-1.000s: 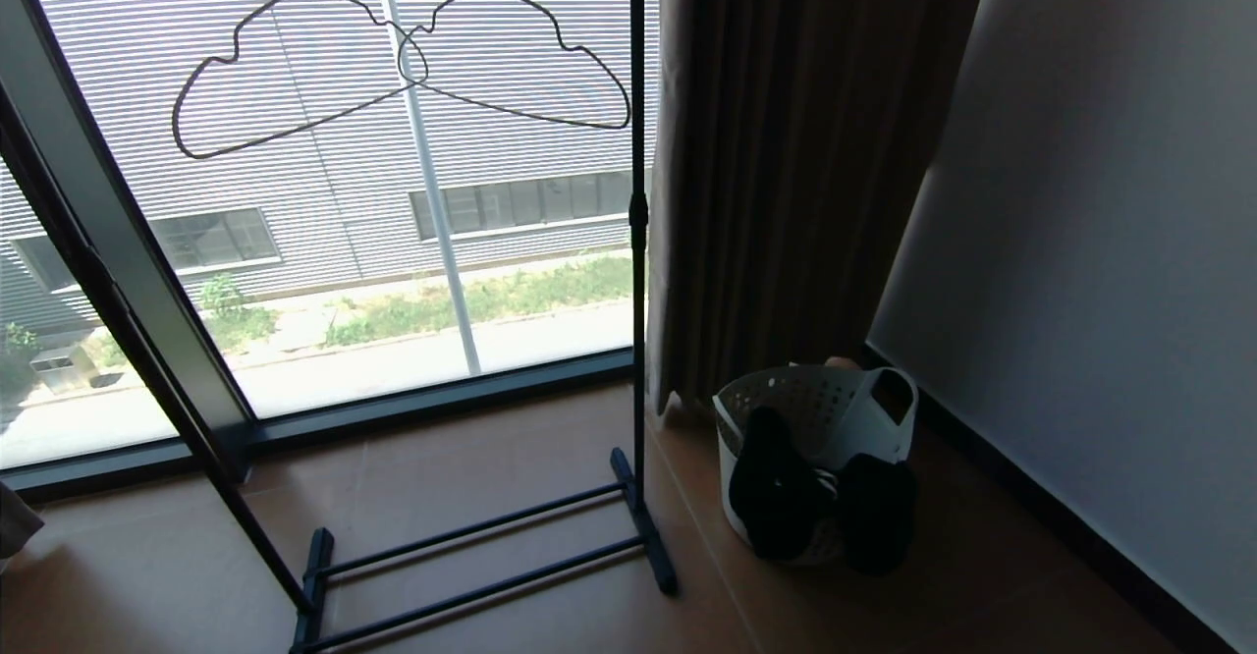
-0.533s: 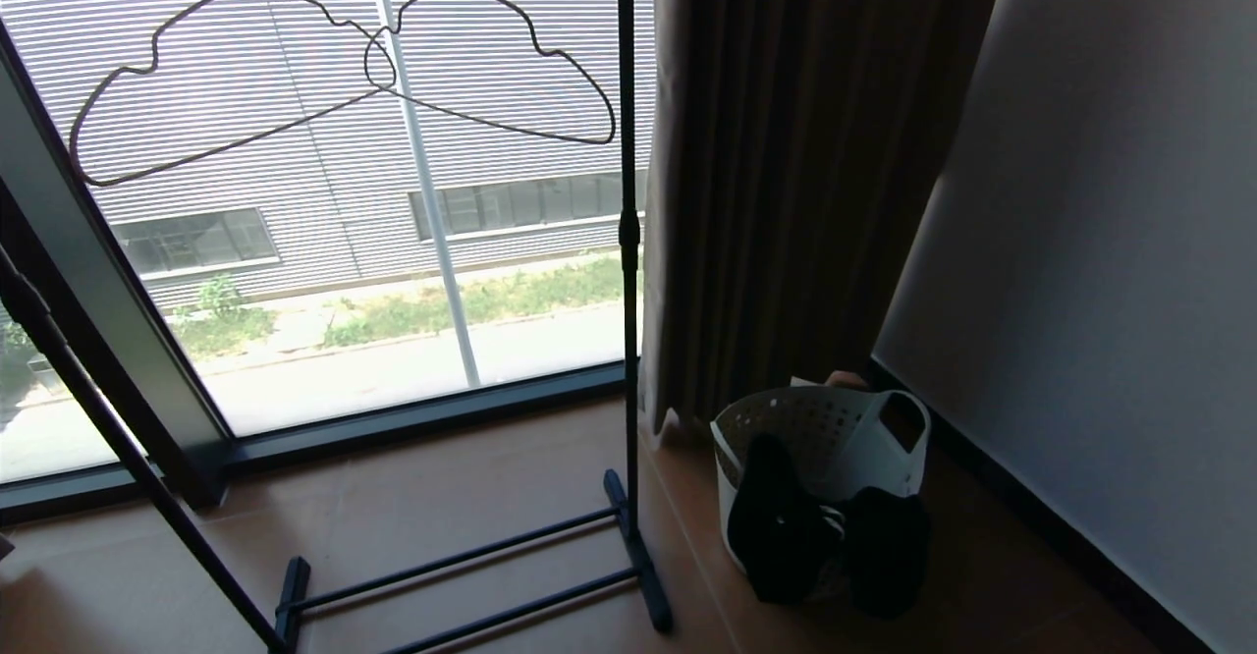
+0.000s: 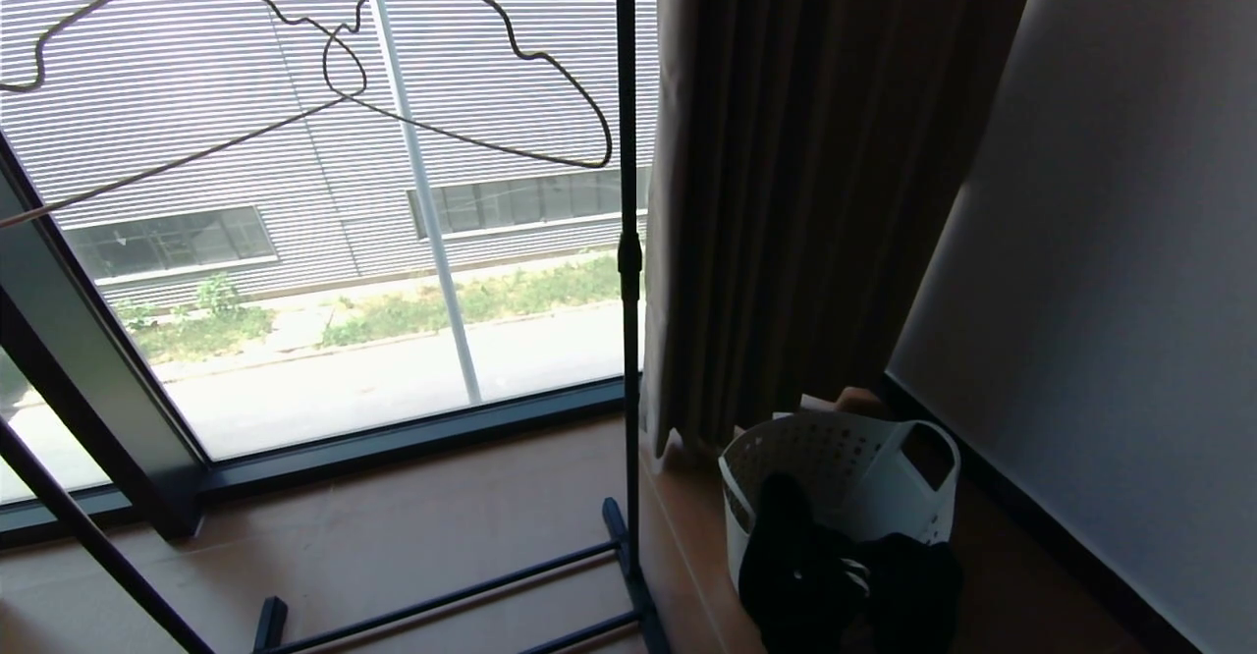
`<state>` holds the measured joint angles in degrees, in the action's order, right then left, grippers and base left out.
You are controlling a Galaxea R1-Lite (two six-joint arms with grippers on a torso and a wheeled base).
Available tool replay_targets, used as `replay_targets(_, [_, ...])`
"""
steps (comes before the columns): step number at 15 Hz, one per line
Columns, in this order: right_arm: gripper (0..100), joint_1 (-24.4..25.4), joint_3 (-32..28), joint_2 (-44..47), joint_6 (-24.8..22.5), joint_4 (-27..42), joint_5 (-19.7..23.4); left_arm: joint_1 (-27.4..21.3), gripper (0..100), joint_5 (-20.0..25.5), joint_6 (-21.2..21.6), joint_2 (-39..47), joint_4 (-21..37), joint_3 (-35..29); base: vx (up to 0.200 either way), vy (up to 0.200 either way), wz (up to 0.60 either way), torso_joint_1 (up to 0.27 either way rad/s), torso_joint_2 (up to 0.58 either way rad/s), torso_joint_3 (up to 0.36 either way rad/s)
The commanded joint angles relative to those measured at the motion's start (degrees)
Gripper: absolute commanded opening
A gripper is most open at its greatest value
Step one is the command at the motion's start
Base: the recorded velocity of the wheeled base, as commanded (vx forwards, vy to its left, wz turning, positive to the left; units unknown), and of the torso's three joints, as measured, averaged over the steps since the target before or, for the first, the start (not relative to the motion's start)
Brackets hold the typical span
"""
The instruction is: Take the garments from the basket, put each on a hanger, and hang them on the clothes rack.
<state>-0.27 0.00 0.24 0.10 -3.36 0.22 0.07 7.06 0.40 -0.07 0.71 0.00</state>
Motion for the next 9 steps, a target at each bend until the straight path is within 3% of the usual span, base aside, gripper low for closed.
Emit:
replay_targets(1, [100, 0.0, 0.0, 0.0, 0.1, -0.1, 0.0, 0.0, 100, 0.1, 0.8, 0.1, 0.0, 0.0, 0.0, 0.0, 0.0, 0.0, 0.0, 0.0])
replay_targets(9, [100, 0.0, 0.0, 0.0, 0.0, -0.1, 0.0, 0.0, 100, 0.2, 0.9, 0.1, 0.0, 0.0, 0.0, 0.0, 0.0, 0.0, 0.0, 0.0])
